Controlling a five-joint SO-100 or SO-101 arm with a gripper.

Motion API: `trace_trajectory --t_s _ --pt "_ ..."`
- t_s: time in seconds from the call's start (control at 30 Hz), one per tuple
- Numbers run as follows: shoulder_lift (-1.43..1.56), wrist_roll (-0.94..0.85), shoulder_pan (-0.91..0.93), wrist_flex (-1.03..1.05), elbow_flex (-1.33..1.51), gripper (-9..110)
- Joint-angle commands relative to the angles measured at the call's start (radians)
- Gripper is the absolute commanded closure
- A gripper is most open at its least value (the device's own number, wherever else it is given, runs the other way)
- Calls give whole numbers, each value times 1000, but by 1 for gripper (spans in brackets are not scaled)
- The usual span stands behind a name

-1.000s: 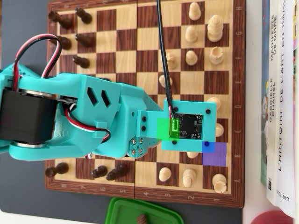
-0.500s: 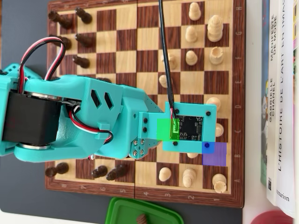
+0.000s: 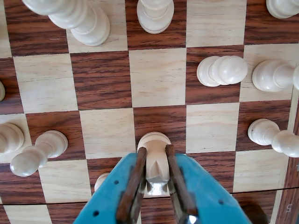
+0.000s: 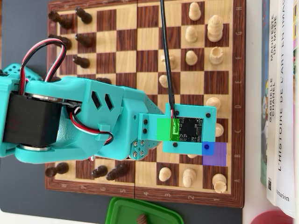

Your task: Play chess

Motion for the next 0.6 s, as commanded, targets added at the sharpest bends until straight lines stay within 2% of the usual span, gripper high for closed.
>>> trace_trajectory --t_s 0.0,0.57 --pt "-9 -6 14 -14 -35 97" --pt "-71 -49 34 -14 -91 97"
